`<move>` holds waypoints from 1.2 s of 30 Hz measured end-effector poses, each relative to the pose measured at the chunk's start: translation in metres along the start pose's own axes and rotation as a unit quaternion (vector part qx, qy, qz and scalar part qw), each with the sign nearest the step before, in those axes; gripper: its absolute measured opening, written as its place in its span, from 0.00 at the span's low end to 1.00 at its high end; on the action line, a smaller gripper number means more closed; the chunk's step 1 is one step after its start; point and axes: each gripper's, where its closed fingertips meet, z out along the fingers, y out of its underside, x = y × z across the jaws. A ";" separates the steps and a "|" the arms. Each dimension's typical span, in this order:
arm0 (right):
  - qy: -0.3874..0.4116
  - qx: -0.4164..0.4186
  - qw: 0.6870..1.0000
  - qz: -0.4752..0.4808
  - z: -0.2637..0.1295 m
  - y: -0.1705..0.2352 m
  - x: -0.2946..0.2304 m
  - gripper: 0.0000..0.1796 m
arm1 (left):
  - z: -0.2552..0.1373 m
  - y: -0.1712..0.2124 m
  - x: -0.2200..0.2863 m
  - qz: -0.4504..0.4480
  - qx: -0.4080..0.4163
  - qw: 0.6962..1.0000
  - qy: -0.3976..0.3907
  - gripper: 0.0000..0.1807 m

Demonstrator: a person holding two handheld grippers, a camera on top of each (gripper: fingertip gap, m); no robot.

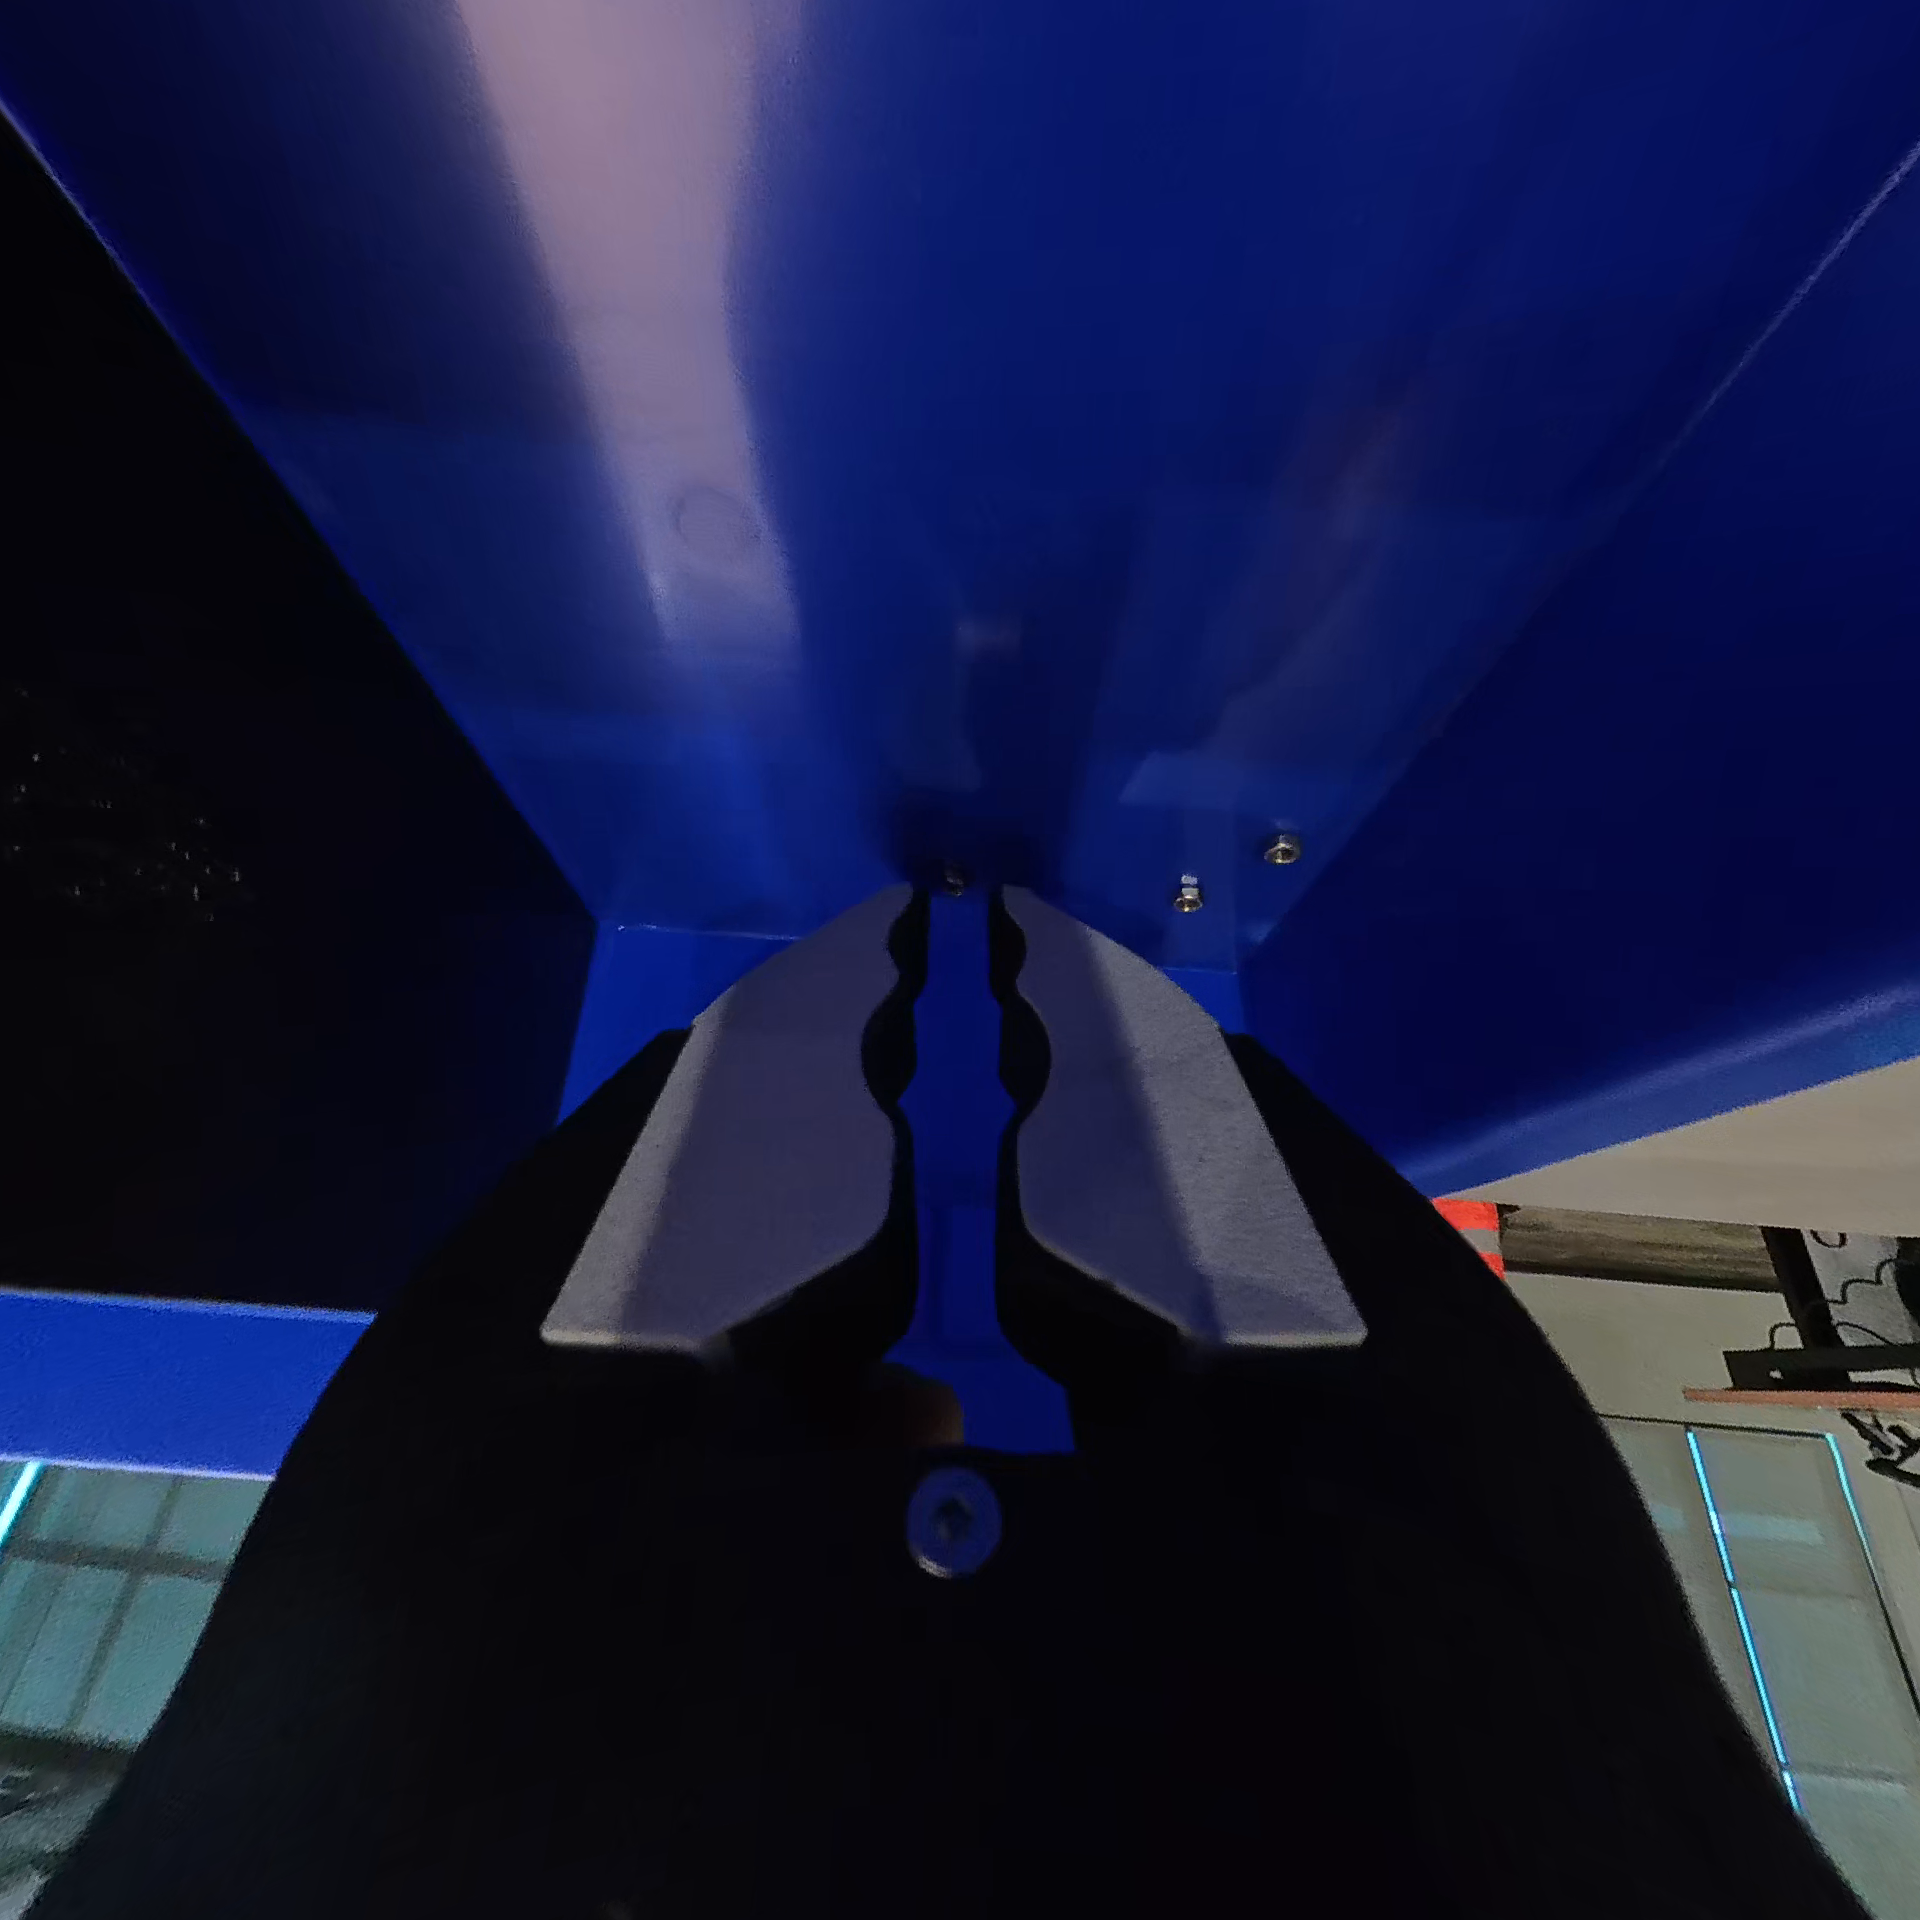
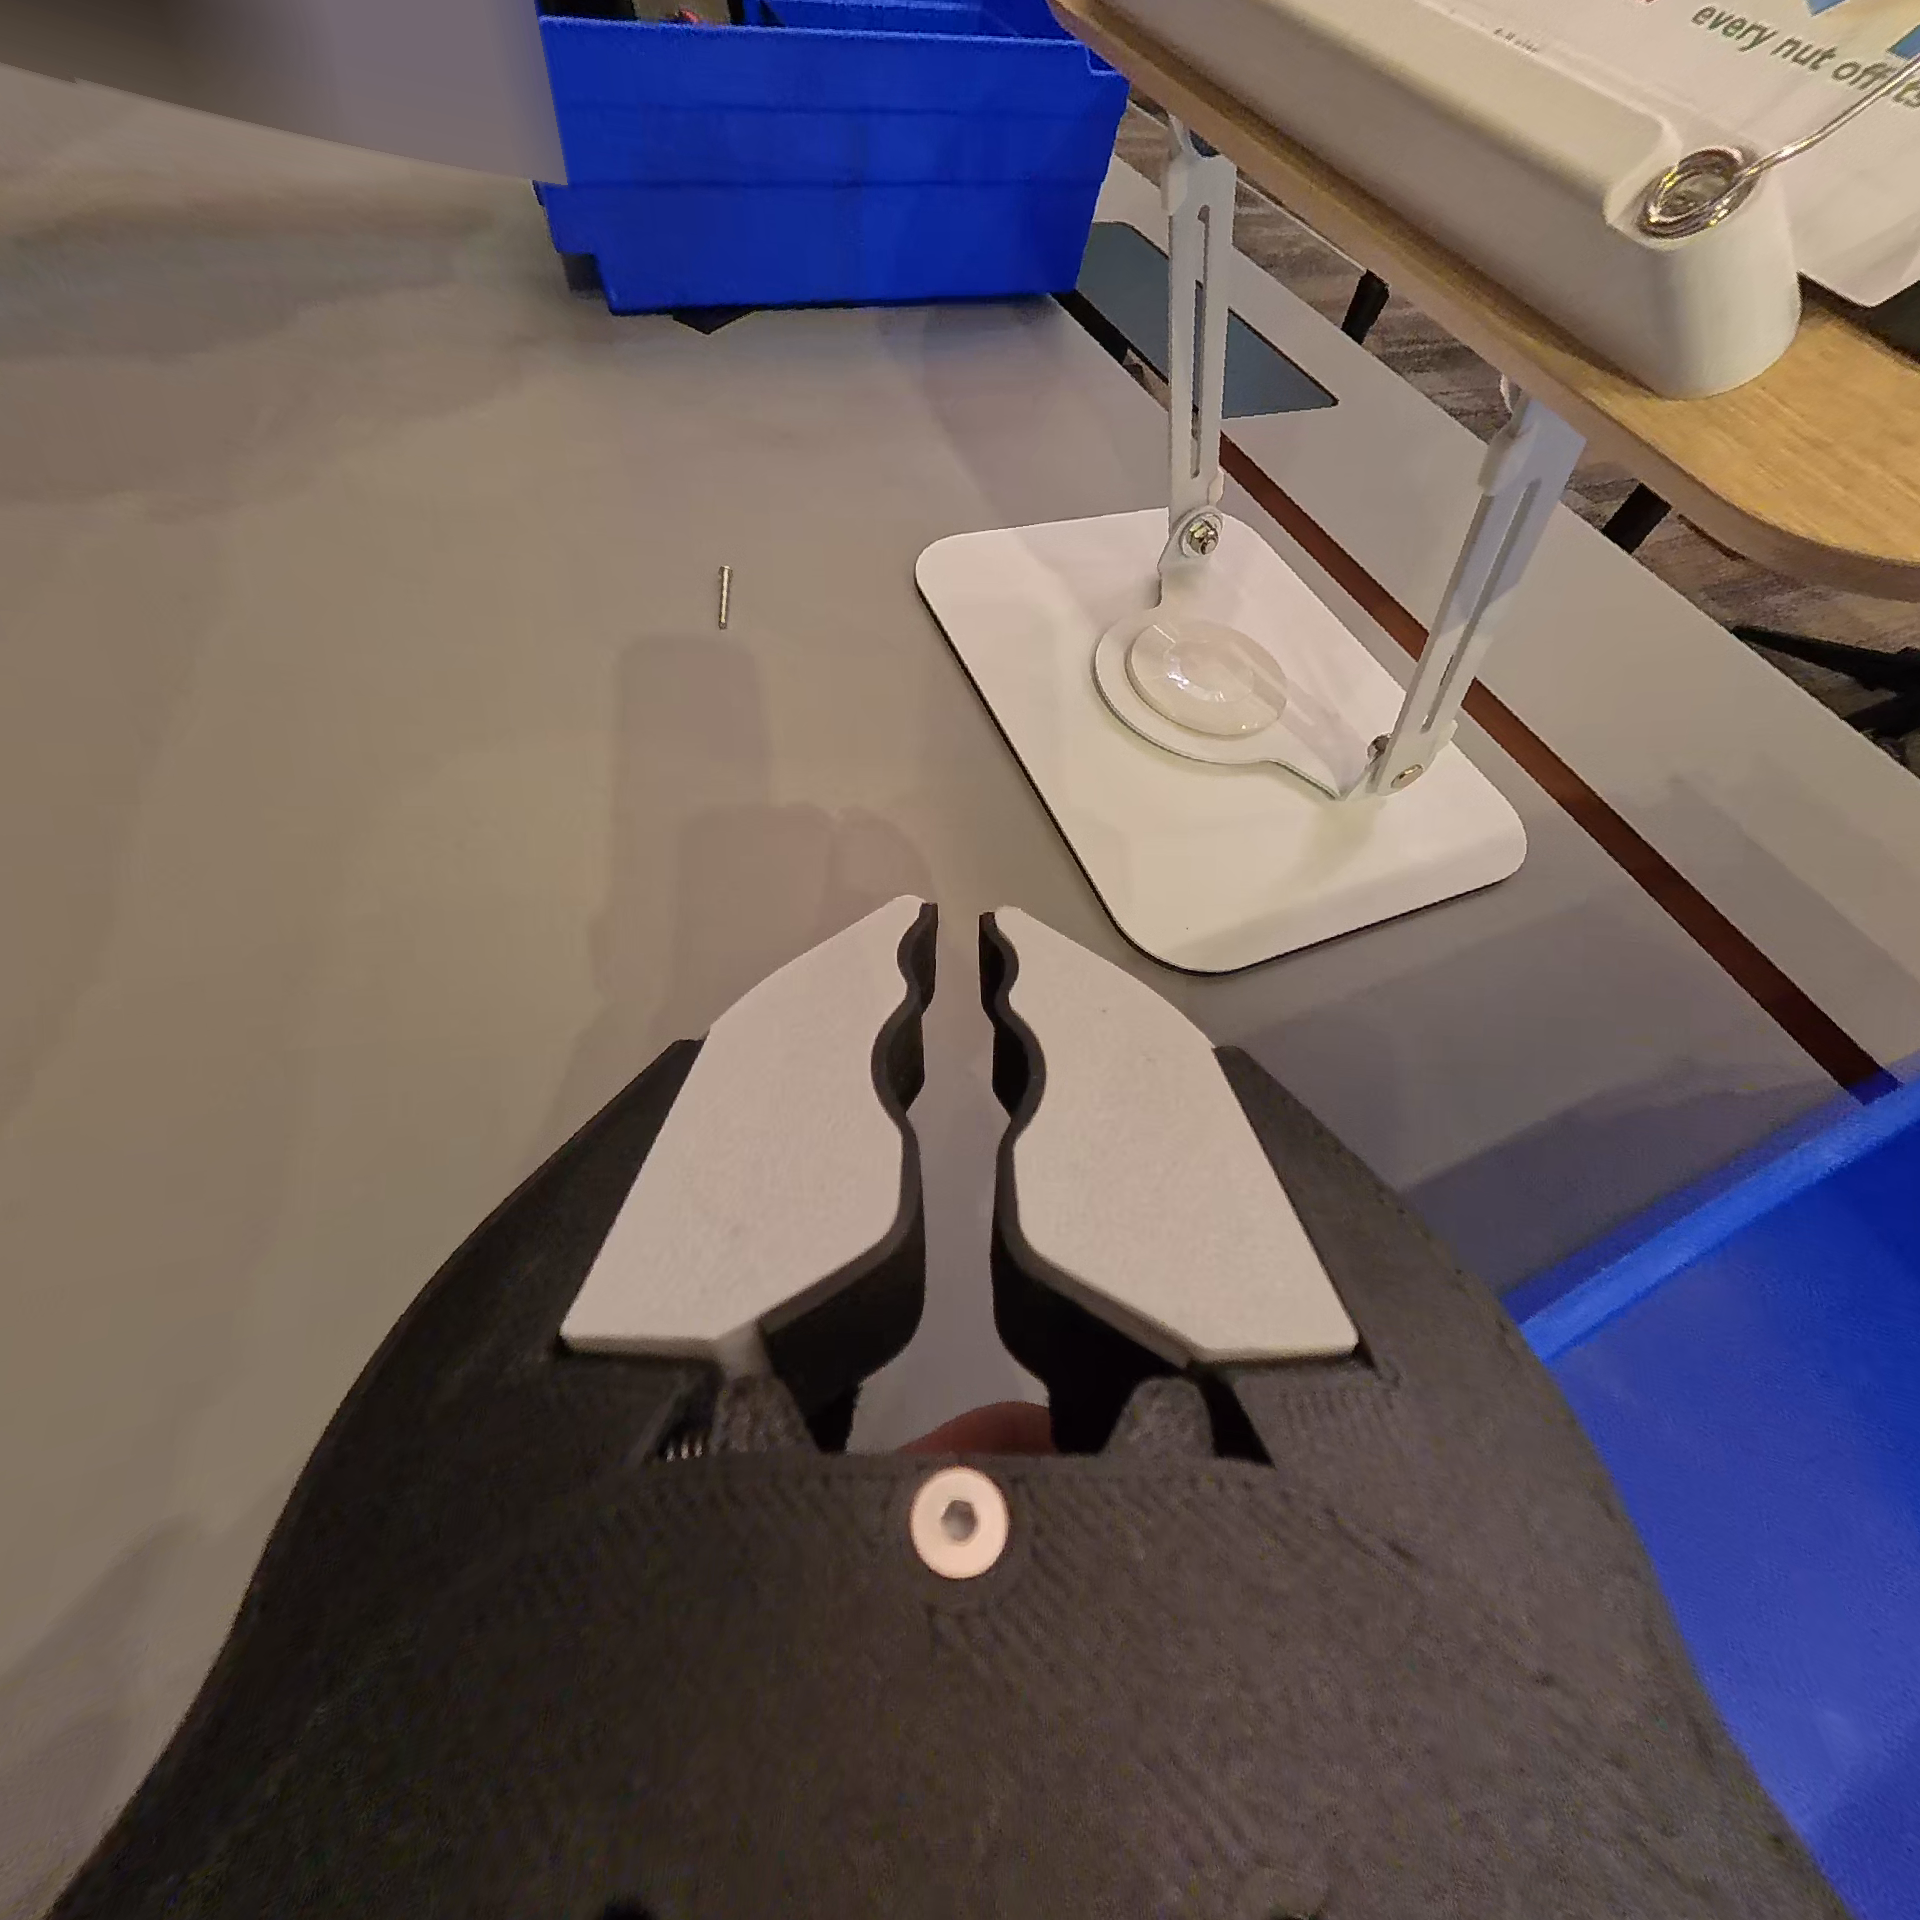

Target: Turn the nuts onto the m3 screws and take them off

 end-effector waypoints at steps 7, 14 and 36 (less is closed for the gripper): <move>-0.001 0.000 1.000 -0.001 0.000 0.000 -0.001 0.04 | 0.000 -0.001 0.002 0.004 0.004 1.000 0.011 0.04; 0.000 0.001 1.000 0.000 0.000 -0.001 0.000 0.04 | -0.001 -0.003 0.001 0.011 0.010 1.000 0.017 0.08; 0.001 0.002 1.000 -0.001 -0.001 -0.001 0.000 0.04 | -0.002 -0.003 0.001 0.003 0.026 0.999 0.030 0.07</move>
